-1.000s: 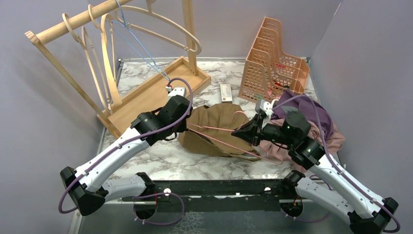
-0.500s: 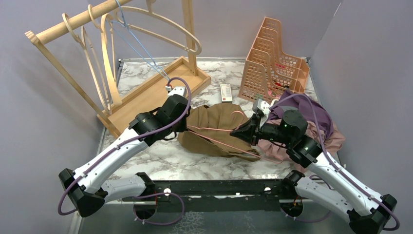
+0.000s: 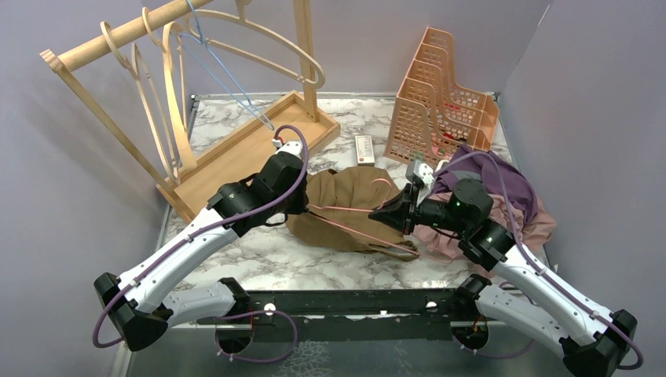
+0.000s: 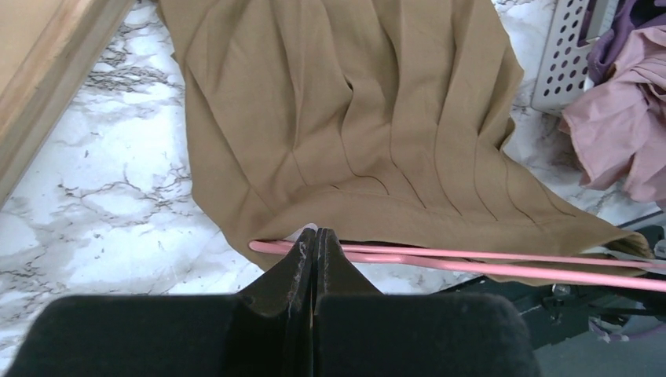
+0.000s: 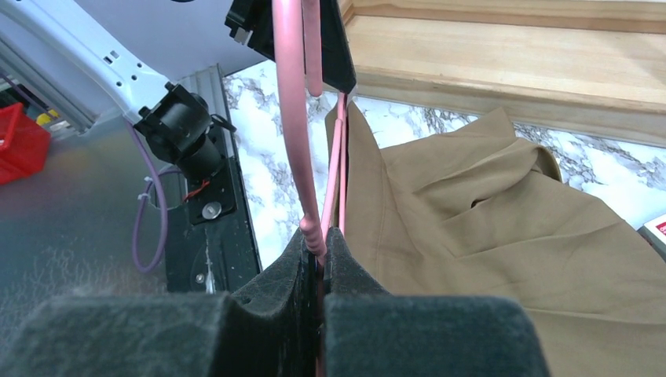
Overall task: Place the skirt on the hanger
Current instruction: Hang the skirt on the hanger.
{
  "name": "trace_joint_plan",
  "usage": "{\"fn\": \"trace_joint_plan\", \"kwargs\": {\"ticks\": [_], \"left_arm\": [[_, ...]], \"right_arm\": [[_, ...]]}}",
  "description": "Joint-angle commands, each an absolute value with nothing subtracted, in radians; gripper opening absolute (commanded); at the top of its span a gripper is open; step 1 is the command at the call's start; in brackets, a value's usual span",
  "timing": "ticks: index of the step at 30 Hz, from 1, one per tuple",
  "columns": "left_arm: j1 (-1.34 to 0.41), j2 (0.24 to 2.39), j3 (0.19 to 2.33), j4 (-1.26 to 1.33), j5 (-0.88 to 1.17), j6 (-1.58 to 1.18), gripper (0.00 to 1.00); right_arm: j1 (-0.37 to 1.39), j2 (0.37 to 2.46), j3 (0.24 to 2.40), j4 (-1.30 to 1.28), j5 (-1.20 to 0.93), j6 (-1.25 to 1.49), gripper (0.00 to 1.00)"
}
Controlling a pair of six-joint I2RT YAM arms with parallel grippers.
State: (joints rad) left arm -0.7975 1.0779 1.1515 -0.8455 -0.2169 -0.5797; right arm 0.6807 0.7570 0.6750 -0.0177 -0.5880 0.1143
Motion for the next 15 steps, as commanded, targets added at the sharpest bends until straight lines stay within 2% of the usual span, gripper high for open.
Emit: {"fn": "trace_joint_plan", "kwargs": {"ticks": [1, 11, 15], "left_arm": [[-0.794, 1.045, 1.150, -0.784, -0.124, -0.584, 0.00], [-0.793, 1.018, 1.086, -0.623, 0.128, -0.575, 0.00], [-0.792, 1.003, 1.083, -0.603, 0.147, -0.571, 0.03]], "right_arm": [[0.681, 0.742, 0.628, 0.144, -0.549, 0.163, 0.01], [0.681, 0.727, 0.560, 0.309, -0.498, 0.221, 0.01], [0.681, 0.699, 0.539, 0.345, -0.463, 0.226, 0.01]]}}
